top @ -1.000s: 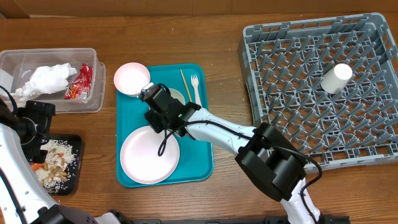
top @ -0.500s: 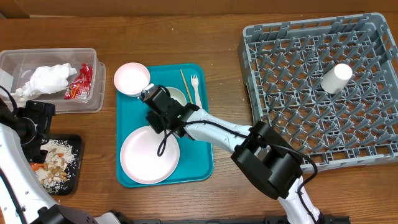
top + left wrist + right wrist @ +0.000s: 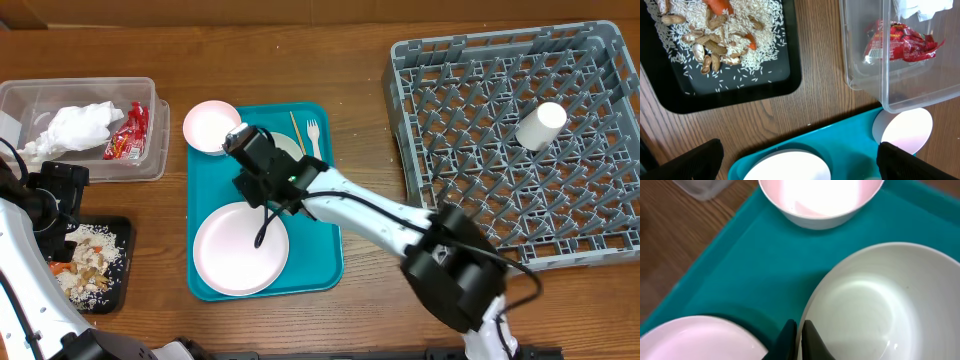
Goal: Sort waste into correct bins and load items into the dishwasher
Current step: 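Carry the white bowl to the dish rack and place it upside down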
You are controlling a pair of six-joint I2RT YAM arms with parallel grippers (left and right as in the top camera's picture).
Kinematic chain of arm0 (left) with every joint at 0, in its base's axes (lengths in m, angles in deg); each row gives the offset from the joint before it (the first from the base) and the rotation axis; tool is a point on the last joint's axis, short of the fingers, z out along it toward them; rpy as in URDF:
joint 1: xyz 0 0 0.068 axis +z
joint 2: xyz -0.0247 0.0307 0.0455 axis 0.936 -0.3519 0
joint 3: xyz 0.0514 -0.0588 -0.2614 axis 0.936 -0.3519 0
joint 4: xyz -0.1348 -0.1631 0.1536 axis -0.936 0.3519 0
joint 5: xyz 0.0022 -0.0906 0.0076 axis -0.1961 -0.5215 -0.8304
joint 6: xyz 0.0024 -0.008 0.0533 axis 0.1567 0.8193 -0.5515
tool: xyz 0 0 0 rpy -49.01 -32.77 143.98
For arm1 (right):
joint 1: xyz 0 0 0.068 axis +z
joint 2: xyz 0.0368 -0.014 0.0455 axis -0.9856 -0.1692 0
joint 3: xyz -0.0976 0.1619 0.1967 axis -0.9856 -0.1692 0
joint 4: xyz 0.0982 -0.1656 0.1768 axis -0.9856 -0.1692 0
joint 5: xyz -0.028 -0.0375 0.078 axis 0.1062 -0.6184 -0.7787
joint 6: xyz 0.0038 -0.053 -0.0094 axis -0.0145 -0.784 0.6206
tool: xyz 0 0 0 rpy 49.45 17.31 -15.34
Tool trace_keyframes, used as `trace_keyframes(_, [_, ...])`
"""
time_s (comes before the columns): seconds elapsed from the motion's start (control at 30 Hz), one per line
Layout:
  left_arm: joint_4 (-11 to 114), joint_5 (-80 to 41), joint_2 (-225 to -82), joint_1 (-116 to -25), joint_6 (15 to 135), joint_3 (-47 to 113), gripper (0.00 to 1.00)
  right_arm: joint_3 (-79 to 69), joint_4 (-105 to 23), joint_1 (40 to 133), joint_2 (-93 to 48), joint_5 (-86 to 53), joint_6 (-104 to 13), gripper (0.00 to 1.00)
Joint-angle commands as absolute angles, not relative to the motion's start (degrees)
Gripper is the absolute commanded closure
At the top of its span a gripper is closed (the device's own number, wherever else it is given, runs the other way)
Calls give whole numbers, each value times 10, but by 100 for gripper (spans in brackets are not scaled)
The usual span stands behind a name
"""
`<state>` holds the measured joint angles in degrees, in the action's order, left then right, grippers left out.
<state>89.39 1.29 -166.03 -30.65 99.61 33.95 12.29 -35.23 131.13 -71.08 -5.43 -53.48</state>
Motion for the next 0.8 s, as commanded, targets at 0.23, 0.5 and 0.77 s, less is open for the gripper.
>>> trace_keyframes(0.23, [893, 17, -1663, -305, 991, 344, 0, 150, -512, 1076, -479, -141, -429, 96])
trace_keyframes(0.5, [893, 17, -1663, -305, 991, 344, 0, 149, -501, 740, -524, -696, -503, 96])
trace_keyframes(0.77, [893, 17, -1663, -305, 991, 344, 0, 149, -461, 693, -609, -716, -487, 96])
